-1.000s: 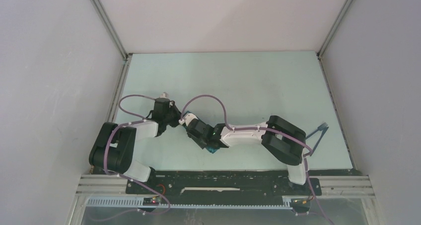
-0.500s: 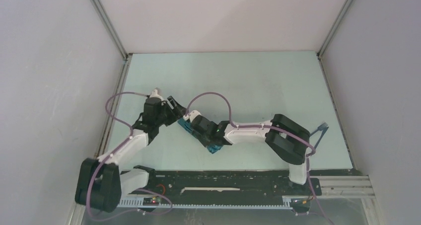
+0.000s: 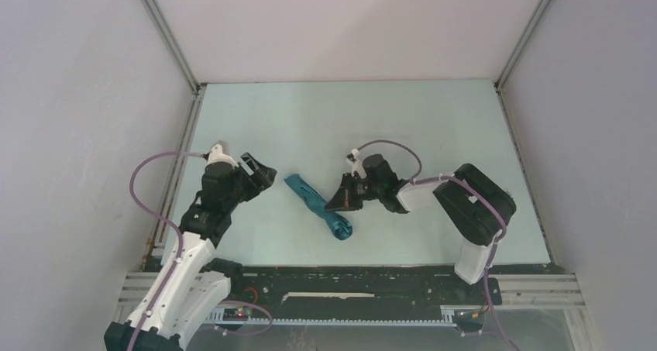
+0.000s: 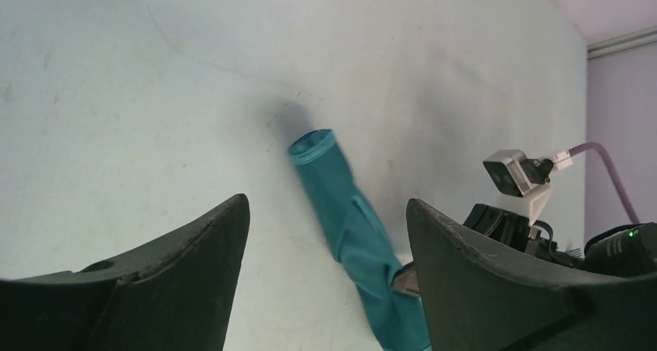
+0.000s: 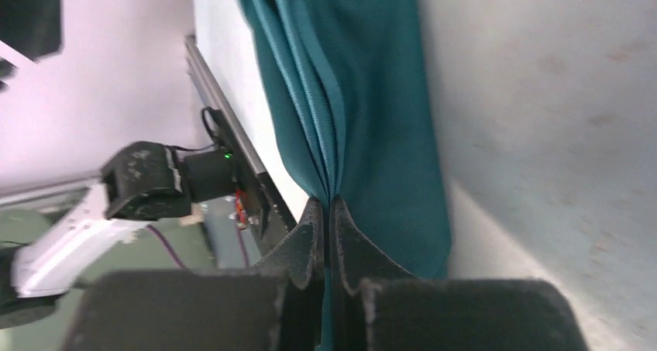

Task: Fold the napkin into a case and place the utensils inside
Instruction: Turn over the smaller rectangle-folded napkin at the center of the board, then smooth out the smaller rectangle-folded napkin at the center of the board.

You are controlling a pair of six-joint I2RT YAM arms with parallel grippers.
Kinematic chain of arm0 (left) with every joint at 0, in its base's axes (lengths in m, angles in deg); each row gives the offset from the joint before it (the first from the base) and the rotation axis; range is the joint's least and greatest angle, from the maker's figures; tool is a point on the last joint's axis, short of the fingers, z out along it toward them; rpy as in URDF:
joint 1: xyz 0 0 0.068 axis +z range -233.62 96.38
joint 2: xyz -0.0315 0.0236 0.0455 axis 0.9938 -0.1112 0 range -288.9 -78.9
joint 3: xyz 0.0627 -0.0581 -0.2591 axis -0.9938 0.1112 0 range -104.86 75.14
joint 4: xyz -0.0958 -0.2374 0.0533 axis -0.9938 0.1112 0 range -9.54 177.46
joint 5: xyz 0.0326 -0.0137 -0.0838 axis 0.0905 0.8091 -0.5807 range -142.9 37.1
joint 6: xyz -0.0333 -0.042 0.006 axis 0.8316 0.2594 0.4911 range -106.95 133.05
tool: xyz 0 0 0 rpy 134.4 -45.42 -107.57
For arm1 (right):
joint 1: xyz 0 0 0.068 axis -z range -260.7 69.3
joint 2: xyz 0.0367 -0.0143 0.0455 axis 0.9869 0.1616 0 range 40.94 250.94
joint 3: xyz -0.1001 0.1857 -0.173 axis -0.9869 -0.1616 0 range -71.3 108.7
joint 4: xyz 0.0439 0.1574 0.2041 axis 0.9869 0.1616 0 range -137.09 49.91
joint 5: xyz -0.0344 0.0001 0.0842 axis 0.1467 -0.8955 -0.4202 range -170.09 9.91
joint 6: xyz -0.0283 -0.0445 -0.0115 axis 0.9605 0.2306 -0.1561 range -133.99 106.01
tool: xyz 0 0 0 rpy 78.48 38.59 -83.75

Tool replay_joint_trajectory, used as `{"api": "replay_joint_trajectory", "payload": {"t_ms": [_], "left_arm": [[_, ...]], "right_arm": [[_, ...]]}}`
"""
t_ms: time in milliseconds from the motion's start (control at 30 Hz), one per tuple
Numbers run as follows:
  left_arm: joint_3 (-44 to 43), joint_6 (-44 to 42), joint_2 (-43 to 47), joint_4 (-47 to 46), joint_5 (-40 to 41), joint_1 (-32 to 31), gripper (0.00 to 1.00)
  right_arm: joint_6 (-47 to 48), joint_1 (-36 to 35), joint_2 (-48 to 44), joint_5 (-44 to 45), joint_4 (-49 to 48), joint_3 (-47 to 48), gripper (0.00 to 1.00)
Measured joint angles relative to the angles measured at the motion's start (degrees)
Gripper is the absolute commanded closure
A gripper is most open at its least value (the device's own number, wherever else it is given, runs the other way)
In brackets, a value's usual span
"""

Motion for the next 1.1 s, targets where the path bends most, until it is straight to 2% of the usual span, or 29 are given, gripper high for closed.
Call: {"api": "replay_joint_trajectory", "payload": {"t_ms": [167, 300, 467, 500, 567, 633, 700, 767, 867, 1000, 1100], "left_arm": [[0.0, 0.02, -1.81, 2.19, -1.2, 0.02, 0.2], [0.0, 0.0, -4.85, 1.9, -3.67, 0.02, 0.2], [-0.11, 0.13, -13.33, -3.1, -10.99, -0.39, 0.21], [-0.42, 0.5, -16.44, -4.37, -12.92, -0.92, 0.22], [-1.79, 1.31, -23.12, -7.76, -16.79, -2.12, 0.25], [-3.8, 3.04, -30.14, -11.69, -20.68, -3.41, 0.28], [-6.1, 4.31, -35.45, -14.62, -23.43, -4.31, 0.34], [-9.16, 5.7, -40.17, -17.53, -25.68, -5.03, 0.42], [-13.7, 7.91, -45.99, -22.12, -28.59, -5.62, 0.54], [-17.66, 11.56, -53.57, -29.9, -31.67, -6.14, 0.6], [-19.63, 13.68, -59.3, -33.64, -32.83, -6.6, 0.62]], "right_arm": [[-14.19, 6.73, 5.79, -8.15, -21.16, -8.66, 1.0], [-20.7, 11.15, 9.6, -12.28, -31.95, -12.02, 1.0], [-21.68, 16.13, 11.43, -17.05, -36.24, -11.87, 0.66], [-20.11, 17.64, 11.56, -18.49, -33.92, -11.13, 0.55], [-15.63, 21.29, 11.43, -19.63, -27.96, -9.51, 0.29], [-8.46, 25.09, 9.64, -19.08, -17.62, -7.93, 0.23], [-0.98, 27.36, 5.4, -17.92, -4.24, -4.42, 0.21], [7.08, 27.5, -0.24, -11.72, 8.22, -0.57, 0.19], [15.47, 23.96, -10.82, -2.73, 22.67, 3.34, 0.22], [18.25, 17.29, -19.1, -2.49, 26.82, 4.55, 0.31], [18.1, 14.38, -18.27, -5.33, 24.98, 2.69, 0.37]]}}
